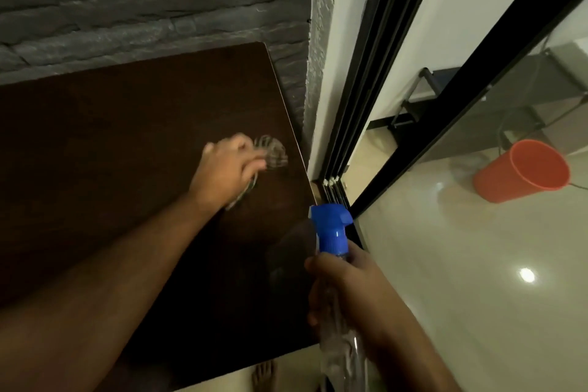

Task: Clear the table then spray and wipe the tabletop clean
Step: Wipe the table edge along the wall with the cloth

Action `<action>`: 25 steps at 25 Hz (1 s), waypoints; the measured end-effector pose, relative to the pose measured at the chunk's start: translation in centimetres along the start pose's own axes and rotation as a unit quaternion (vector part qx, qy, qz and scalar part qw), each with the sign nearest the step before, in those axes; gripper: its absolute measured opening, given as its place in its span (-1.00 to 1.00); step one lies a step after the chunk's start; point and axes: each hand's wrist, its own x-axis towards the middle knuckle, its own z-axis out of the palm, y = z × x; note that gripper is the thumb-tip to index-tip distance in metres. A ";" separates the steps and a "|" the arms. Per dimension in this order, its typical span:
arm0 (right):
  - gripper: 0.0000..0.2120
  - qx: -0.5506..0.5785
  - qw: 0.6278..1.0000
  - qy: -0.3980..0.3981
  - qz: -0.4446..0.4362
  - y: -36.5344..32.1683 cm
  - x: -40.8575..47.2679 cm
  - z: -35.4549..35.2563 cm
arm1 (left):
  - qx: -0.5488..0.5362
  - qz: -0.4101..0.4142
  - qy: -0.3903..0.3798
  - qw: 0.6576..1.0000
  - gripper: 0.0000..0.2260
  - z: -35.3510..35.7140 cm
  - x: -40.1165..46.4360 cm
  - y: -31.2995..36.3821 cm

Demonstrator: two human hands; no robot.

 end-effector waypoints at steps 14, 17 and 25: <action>-0.78 -0.023 0.998 0.041 0.030 3.0 -2.6 0.0 | -0.040 -0.055 0.011 0.998 -0.74 1.8 1.3 5.5; -0.78 -0.026 0.999 0.034 0.034 3.2 -3.8 -0.1 | -0.058 0.123 -0.047 0.990 -0.73 2.5 -5.7 8.1; -0.76 -0.057 0.997 -0.009 0.043 4.6 -7.6 -1.8 | 0.000 -0.119 0.069 0.991 -0.75 0.6 -4.2 1.4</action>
